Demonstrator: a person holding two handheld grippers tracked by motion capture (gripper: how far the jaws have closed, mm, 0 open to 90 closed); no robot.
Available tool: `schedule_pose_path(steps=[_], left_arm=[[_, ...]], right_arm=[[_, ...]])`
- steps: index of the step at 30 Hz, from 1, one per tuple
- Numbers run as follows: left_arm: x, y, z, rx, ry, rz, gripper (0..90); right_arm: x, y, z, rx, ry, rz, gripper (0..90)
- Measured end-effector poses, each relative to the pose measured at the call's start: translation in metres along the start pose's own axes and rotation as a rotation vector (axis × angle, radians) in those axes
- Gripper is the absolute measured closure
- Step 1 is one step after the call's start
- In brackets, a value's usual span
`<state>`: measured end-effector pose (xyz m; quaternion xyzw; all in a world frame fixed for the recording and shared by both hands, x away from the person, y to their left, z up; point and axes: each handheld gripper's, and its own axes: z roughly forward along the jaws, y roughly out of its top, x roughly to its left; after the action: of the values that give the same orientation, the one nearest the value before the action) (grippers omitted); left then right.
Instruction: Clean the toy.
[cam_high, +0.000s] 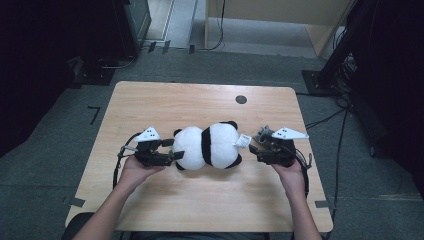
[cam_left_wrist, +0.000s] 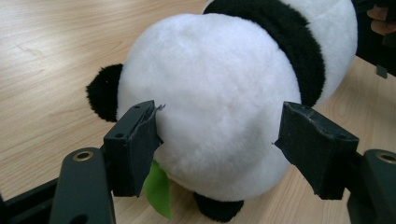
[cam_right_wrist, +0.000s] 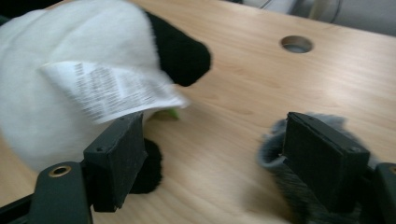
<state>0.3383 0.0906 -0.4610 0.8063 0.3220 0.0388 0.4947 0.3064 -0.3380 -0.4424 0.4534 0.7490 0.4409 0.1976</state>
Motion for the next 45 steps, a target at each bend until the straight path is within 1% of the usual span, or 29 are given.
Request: schedule_pose_path(steps=[4,6,7,8,9,10,11,12,13,15,19,20,22,23,24,25,27,28,29,30,34,37,38,39,41,42,43,44,45], left_arm=[[0.002,0.001,0.002,-0.006,-0.005,-0.012,28.3],[0.002,0.001,0.003,-0.005,-0.006,-0.012,28.4],[0.002,0.001,0.004,-0.003,-0.002,-0.009,28.4],[0.002,0.001,0.004,-0.004,-0.001,-0.008,28.4],[0.003,0.001,0.004,-0.003,-0.002,-0.009,28.4],[0.003,0.001,0.004,-0.001,-0.002,-0.009,28.4],[0.003,0.001,0.004,-0.001,-0.002,-0.009,28.4],[0.004,0.001,0.004,0.001,-0.002,-0.010,28.4],[0.004,0.001,0.004,0.000,-0.003,-0.011,28.4],[0.004,0.001,0.005,-0.002,-0.003,-0.012,28.4],[0.005,0.001,0.005,-0.002,-0.005,-0.013,28.4],[0.005,0.001,0.005,-0.001,-0.005,-0.013,28.4],[0.005,0.001,0.005,0.000,-0.005,-0.015,28.4],[0.005,0.000,0.005,0.002,-0.005,-0.015,28.4],[0.005,0.000,0.005,0.003,-0.002,-0.013,28.4],[0.004,0.000,0.005,0.002,0.003,-0.011,28.4],[0.003,0.000,0.007,0.006,0.015,0.000,28.3],[0.003,-0.001,0.007,0.007,0.015,0.001,28.2],[0.003,-0.001,0.008,0.005,0.014,-0.001,28.0],[0.004,-0.001,0.008,0.003,0.014,-0.002,28.0],[0.006,-0.002,0.010,0.012,0.017,-0.016,26.5],[0.009,-0.003,0.012,0.014,0.013,-0.029,23.2],[0.011,-0.004,0.014,0.008,0.005,-0.042,22.2],[0.012,-0.005,0.015,0.006,0.003,-0.042,20.8],[0.014,-0.006,0.018,0.004,-0.001,-0.041,17.3],[0.016,-0.007,0.020,0.005,-0.009,-0.053,14.8],[0.016,-0.007,0.020,0.005,-0.009,-0.053,11.8],[0.018,-0.008,0.022,0.004,-0.015,-0.066,10.5],[0.021,-0.011,0.025,-0.022,-0.049,-0.056,10.9]], right_arm=[[-0.015,-0.002,-0.008,-0.033,-0.040,0.001,21.3],[-0.025,-0.004,-0.010,-0.049,-0.077,0.003,21.2],[-0.030,-0.006,-0.011,-0.041,-0.103,0.004,21.2],[-0.030,-0.006,-0.011,-0.041,-0.103,0.004,21.2],[-0.033,-0.007,-0.010,-0.032,-0.118,0.006,21.2],[-0.041,-0.011,-0.008,-0.002,-0.134,0.026,20.8],[-0.041,-0.011,-0.008,-0.002,-0.134,0.026,20.8],[-0.048,-0.013,-0.003,0.026,-0.139,0.061,20.9],[-0.050,-0.014,-0.001,0.035,-0.137,0.077,20.9],[-0.054,-0.017,0.003,0.048,-0.140,0.090,20.9],[-0.064,-0.025,0.005,0.076,-0.132,0.080,21.1],[-0.066,-0.028,0.006,0.081,-0.138,0.078,23.6],[-0.073,-0.033,0.009,0.100,-0.143,0.097,28.0],[-0.075,-0.035,0.011,0.110,-0.143,0.103,32.2],[-0.077,-0.037,0.012,0.120,-0.137,0.104,39.5],[-0.078,-0.039,0.014,0.131,-0.128,0.098,43.2],[-0.080,-0.042,0.019,0.155,-0.134,0.091,47.1],[-0.081,-0.043,0.021,0.165,-0.134,0.090,51.2],[-0.082,-0.043,0.022,0.172,-0.145,0.083,52.4],[-0.082,-0.044,0.023,0.175,-0.143,0.081,54.4],[-0.086,-0.048,0.027,0.183,-0.116,0.109,59.3],[-0.087,-0.050,0.028,0.184,-0.115,0.107,60.7],[-0.087,-0.050,0.027,0.184,-0.113,0.139,61.3],[-0.088,-0.051,0.027,0.180,-0.110,0.143,61.4],[-0.089,-0.054,0.028,0.166,-0.103,0.128,61.6],[-0.089,-0.055,0.028,0.159,-0.100,0.115,61.5],[-0.089,-0.056,0.028,0.154,-0.100,0.095,61.3],[-0.089,-0.056,0.028,0.152,-0.101,0.085,61.0],[-0.088,-0.056,0.029,0.154,-0.103,0.078,60.8]])
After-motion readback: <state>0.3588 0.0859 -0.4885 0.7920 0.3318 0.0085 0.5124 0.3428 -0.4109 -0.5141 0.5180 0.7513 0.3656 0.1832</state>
